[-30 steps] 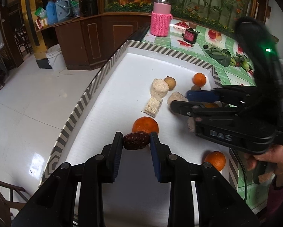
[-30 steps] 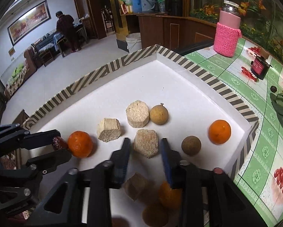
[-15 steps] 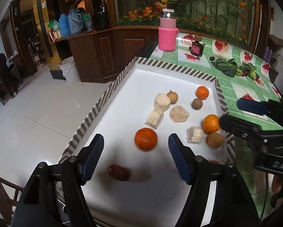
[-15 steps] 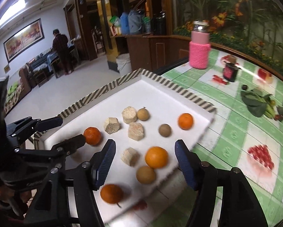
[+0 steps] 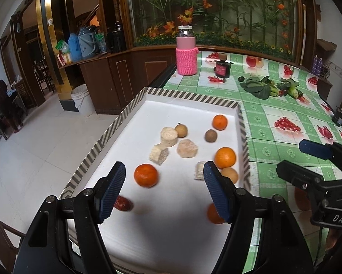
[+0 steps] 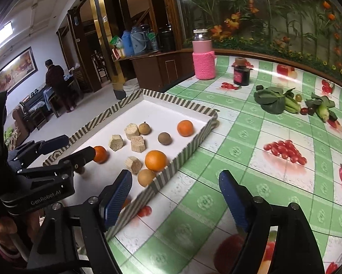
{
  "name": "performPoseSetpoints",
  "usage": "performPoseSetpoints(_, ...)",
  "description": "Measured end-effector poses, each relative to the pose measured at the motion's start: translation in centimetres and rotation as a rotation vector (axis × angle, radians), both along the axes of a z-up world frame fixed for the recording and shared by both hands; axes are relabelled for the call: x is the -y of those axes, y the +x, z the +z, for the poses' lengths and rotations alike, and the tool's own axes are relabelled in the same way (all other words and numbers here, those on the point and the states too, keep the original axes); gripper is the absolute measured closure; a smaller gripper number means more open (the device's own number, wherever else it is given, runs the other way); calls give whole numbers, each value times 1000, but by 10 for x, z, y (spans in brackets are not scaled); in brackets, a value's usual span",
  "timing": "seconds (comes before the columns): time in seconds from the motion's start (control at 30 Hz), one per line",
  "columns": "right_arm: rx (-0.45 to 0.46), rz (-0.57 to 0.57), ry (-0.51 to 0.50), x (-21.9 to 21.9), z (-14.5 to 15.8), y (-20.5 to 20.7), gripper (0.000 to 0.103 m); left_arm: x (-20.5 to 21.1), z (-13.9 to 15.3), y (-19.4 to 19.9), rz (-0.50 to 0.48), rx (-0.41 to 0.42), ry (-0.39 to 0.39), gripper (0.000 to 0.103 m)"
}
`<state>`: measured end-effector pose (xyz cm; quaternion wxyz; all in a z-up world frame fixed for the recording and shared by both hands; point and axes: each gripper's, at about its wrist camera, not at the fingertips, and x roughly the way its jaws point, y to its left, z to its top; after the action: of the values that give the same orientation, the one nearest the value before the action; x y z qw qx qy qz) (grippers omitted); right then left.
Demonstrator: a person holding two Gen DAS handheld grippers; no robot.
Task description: Organize fruits
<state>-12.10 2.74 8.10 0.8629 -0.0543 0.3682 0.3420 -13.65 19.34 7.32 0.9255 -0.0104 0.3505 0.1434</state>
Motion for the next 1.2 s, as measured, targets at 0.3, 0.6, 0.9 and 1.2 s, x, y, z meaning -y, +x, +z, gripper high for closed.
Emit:
performPoseSetpoints(0.3, 13, -20, 16, 14, 5, -8, 18, 14, 4, -2, -10, 9, 10, 33)
performPoseSetpoints(0.6, 1, -23, 16, 19, 2, -9, 18, 17, 4, -4, -9, 10, 20, 33)
performPoseSetpoints(0.9, -6, -12, 14, 15, -1, -9, 18, 16, 3, -6, 3, 2, 18, 33)
performPoseSetpoints(1.2, -4, 1, 8, 9, -1, -7, 18, 11, 3, -5, 15, -1, 24, 33)
